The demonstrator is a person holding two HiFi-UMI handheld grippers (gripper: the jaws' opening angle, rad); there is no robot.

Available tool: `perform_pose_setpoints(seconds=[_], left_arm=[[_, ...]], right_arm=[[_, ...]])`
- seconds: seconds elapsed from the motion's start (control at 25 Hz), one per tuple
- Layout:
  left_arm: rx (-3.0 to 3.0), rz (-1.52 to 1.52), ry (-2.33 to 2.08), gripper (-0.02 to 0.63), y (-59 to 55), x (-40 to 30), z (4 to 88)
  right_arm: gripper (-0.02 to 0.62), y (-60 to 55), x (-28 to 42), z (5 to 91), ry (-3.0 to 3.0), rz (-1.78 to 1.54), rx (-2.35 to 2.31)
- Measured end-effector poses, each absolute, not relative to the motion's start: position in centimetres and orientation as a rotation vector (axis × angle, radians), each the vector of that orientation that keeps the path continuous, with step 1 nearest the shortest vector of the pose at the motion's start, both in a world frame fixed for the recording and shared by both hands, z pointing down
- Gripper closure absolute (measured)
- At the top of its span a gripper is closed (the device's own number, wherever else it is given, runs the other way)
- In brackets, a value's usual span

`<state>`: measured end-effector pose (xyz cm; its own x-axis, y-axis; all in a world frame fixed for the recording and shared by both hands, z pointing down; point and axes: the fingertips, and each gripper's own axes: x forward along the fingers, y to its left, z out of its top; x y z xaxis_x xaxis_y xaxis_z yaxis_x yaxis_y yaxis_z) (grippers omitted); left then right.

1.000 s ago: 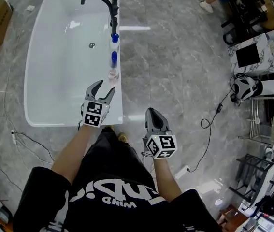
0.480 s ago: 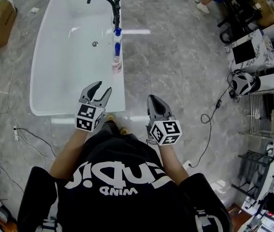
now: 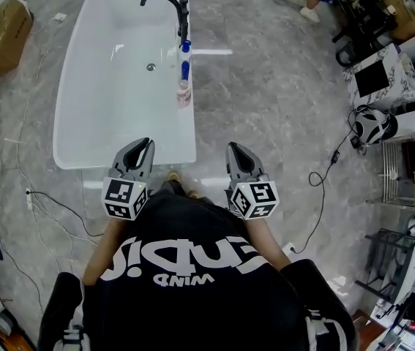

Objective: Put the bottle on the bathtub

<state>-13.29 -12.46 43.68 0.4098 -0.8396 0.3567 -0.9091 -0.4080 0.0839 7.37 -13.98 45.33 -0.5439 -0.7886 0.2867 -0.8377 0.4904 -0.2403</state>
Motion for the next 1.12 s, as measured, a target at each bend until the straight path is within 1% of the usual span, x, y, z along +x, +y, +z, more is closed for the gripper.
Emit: perform_pose_setpoints(seconds=[0.2,1.12], left_arm=[[2.364,0.327,-1.596,0.597,-12.3,-14.2,43.1],[2.338,0.242,-1.635,0.597,-13.6,-15.1,42.0]], right_arm=[[0.571,-14.0,7.3,44.9,-2.592,0.504,1.444],[0.572,-15.3,8.6,44.0,-2.574,0.455,1.517]])
